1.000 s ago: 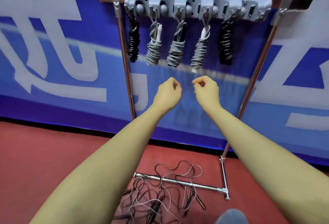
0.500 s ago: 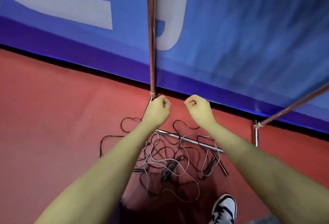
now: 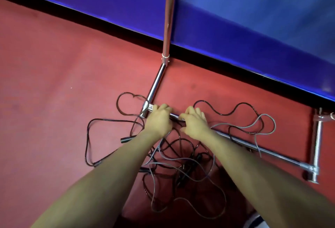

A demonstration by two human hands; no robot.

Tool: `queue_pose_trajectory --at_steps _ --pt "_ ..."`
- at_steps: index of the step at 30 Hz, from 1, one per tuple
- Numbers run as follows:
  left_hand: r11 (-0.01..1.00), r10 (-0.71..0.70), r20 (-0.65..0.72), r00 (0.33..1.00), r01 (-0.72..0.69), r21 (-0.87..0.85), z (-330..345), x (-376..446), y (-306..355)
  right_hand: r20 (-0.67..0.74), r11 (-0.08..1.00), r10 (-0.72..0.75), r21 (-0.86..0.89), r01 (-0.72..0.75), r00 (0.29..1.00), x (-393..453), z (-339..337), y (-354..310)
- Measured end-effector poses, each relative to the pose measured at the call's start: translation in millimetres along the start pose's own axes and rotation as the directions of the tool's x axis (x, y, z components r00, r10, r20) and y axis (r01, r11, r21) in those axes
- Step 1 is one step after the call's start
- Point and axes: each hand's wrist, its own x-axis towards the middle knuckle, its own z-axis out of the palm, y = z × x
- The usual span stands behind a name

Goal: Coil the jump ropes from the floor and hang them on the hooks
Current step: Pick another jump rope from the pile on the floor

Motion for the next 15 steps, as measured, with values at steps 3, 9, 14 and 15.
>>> queue_pose_trajectory --at_steps 3,9,14,15 --pt "0.997 0.017 0.039 0.999 -0.02 0.075 4 3 -4 -0.138 1.0 0.005 0.018 -0.003 0.99 3 6 -2" --pt "0.995 0.035 -0.111 0.993 -0.024 0.099 -34 -17 25 -0.44 0.983 -0.089 0.104 0.15 0.894 -31 -36 -7" --pt "0.993 0.097 -0.211 0.973 -0.109 -0.049 -98 -45 66 -0.606 0.956 -0.122 0.141 0.257 0.786 -76 -97 -26" --pt "0.99 0.115 -0.231 0.966 -0.13 -0.05 -113 -55 74 -0.627 0.951 -0.119 0.15 0.269 0.77 -88 -112 -32"
